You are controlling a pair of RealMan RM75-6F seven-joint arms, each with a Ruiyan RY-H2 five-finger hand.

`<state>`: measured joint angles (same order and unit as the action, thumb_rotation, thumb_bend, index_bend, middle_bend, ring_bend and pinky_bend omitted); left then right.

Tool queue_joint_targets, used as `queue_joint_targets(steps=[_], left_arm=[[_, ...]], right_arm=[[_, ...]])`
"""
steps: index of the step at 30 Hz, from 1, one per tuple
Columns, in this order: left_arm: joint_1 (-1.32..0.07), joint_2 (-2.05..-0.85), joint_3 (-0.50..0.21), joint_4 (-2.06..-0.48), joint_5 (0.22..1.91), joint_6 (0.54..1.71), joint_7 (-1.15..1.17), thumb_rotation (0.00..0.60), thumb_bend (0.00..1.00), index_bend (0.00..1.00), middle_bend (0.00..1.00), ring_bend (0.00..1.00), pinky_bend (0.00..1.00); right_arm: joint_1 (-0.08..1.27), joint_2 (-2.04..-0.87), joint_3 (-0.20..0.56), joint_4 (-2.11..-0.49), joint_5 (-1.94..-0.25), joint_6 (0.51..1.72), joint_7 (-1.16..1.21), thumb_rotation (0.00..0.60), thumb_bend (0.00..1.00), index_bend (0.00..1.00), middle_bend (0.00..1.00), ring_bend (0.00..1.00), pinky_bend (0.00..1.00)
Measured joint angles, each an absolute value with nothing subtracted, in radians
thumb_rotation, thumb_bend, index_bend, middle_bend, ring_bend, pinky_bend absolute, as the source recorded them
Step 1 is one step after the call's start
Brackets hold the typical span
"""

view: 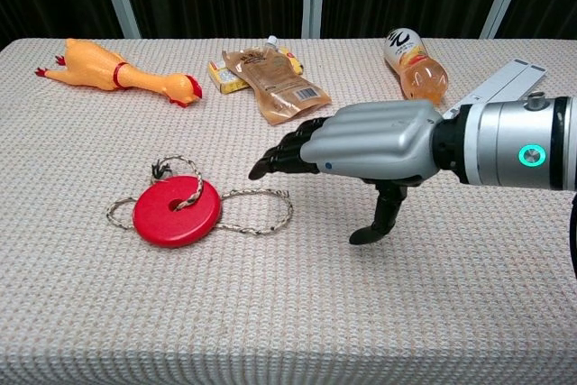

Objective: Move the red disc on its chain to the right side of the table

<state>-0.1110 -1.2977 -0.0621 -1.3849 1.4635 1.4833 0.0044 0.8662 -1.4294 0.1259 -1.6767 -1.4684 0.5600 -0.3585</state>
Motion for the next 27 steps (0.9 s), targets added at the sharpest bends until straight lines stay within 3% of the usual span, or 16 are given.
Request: queue_joint_targets(steps=[19, 27], left_arm=[[-0.095, -1.296, -0.054, -1.351, 1.465, 1.489, -0.03, 0.6, 0.02, 0.16, 0.17, 0.1, 0.15], [-0.094, -1.297, -0.054, -1.347, 1.465, 1.486, -0.034, 0.6, 0.02, 0.16, 0.17, 0.1, 0.15]], right_arm=[[0.957, -1.486, 0.079, -1.621, -1.332, 0.522, -0.406, 0.6, 0.16, 0.0, 0.13, 0.0, 0.0], [0.965, -1.482, 0.06, -1.616, -1.302, 0.547, -0.41, 0.6, 0.17, 0.0, 0.24, 0.0, 0.0]])
